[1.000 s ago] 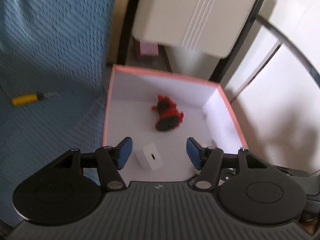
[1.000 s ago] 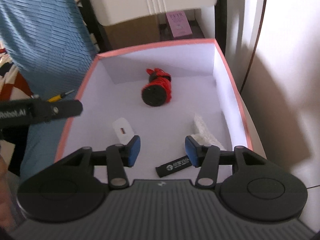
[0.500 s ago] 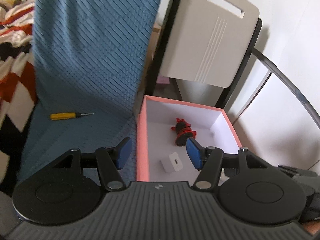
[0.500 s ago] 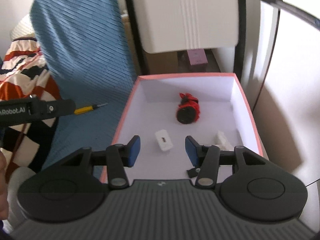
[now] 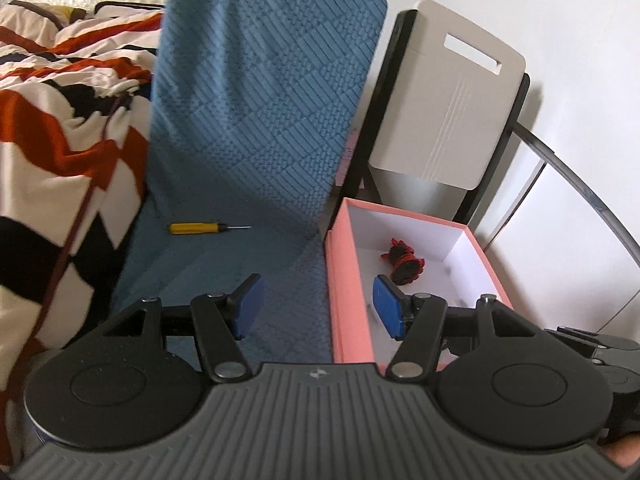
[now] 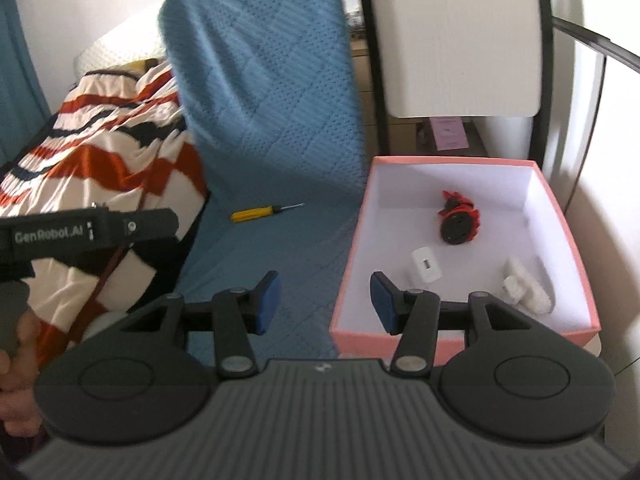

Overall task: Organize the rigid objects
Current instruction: 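Withdraw both tools from the box toward the yellow screwdriver on the cushion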

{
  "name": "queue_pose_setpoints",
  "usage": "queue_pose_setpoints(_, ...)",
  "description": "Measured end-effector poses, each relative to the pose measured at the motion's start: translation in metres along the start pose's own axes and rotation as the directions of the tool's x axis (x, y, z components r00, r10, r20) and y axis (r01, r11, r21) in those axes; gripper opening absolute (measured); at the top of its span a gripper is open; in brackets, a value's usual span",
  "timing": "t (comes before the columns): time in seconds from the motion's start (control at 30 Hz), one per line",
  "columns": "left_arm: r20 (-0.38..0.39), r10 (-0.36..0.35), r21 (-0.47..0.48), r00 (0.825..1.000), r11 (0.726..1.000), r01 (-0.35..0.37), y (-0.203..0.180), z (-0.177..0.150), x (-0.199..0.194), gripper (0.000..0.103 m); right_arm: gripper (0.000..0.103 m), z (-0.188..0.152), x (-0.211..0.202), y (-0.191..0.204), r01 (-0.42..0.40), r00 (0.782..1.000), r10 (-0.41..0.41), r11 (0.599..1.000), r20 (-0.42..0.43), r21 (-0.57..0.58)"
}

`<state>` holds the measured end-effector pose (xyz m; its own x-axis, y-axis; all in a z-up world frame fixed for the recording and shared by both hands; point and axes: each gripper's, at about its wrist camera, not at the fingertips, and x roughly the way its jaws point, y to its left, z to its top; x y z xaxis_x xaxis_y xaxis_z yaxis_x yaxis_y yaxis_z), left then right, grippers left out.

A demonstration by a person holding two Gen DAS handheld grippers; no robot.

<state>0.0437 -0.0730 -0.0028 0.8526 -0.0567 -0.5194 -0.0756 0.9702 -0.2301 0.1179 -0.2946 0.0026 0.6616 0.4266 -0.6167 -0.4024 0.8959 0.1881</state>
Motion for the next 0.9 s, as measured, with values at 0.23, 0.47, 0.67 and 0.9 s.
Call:
queue_pose_setpoints(0.23,0.003,0.014,-0.013,1.0,1.0,-0.014,0.031,-0.027,-0.032,0.066,0.052,-0.022,-0.012,0.041,-0.015,1.0,0.015,0.999,0.002,-0.034)
queue_pose_setpoints(0.47,0.005,0.016,-0.053,1.0,0.998,-0.016,0.053,-0.05,-0.044,0.066,0.052,-0.044,-0.014,0.062,-0.018,1.0,0.018,0.998,-0.002,-0.058)
queue_pose_setpoints(0.67,-0.019,0.003,-0.064,1.0,0.998,-0.004,0.061,-0.053,-0.025,0.066,0.053,-0.046,0.005,0.068,-0.018,1.0,0.018,0.997,0.003,-0.072)
queue_pose_setpoints(0.9,-0.026,0.021,-0.074,0.999,0.997,-0.023,0.083,-0.044,0.019,0.066,0.053,-0.037,0.05,0.07,-0.038,0.999,0.039,0.993,0.008,-0.116)
